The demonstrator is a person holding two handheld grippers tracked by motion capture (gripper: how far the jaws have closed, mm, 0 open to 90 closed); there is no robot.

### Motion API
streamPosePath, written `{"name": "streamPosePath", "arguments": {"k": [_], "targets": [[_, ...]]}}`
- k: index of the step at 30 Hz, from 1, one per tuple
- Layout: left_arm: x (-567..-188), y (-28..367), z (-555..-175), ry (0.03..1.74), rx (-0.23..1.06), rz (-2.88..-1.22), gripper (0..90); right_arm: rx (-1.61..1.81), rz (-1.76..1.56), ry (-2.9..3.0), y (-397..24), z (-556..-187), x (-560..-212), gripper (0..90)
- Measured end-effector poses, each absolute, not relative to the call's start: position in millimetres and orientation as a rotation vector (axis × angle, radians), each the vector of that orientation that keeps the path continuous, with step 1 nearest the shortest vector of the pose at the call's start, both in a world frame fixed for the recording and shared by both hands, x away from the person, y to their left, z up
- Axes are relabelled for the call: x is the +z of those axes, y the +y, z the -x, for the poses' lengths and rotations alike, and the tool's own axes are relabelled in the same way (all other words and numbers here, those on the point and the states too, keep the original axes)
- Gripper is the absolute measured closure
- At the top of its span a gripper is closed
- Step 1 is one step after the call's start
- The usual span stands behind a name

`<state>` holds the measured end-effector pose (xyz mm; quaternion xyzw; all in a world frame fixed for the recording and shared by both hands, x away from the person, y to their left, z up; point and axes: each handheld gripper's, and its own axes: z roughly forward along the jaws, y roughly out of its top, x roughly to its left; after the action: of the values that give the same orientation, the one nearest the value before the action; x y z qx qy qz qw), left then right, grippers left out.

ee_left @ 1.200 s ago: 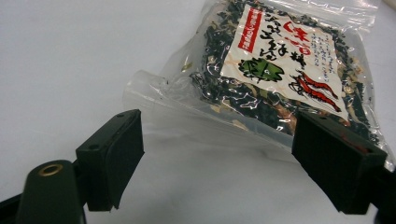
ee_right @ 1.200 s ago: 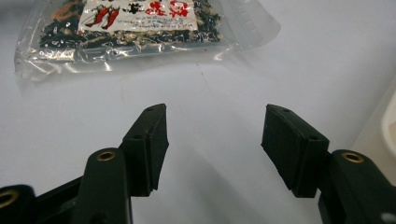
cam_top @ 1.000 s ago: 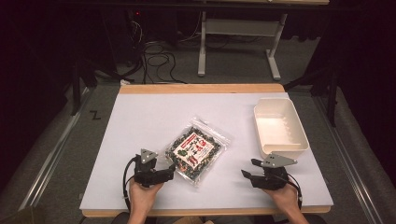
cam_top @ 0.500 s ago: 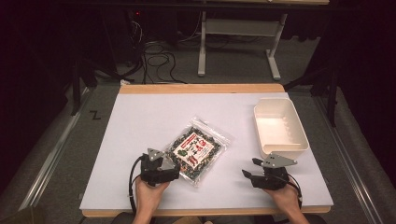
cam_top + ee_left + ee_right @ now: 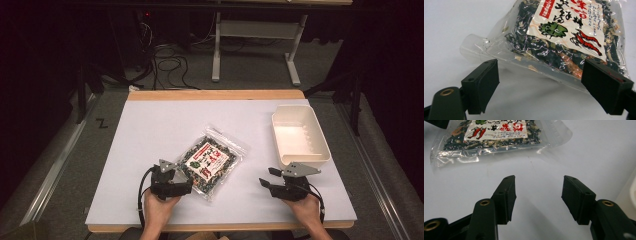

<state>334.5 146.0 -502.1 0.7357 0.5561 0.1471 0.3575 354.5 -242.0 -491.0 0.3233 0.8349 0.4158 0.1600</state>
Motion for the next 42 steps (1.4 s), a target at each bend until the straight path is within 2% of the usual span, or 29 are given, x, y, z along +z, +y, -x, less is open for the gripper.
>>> {"name": "streamPosePath", "arguments": {"k": [11,16,21,24,34,42], "targets": [[-503,147,-333,1.414,0.358,-1.933,16.5,1.204,-1.024,2.344,-244,-360,-485,38.7],[-503,146,-333,1.41,0.37,-1.938,16.4,1.149,-1.037,2.363,-242,-361,-485,39.1],[-504,146,-333,1.412,0.371,-1.936,15.6,1.119,-1.065,2.363,-235,-366,-479,46.1],[-504,145,-332,1.412,0.377,-1.938,15.5,1.126,-1.043,2.375,-231,-369,-473,46.9],[-504,146,-334,1.403,0.375,-1.943,15.5,1.102,-1.002,2.405,-217,-383,-462,39.6],[-505,148,-336,1.411,0.382,-1.947,15.9,1.096,-0.992,2.415,-205,-398,-456,41.0]]}}
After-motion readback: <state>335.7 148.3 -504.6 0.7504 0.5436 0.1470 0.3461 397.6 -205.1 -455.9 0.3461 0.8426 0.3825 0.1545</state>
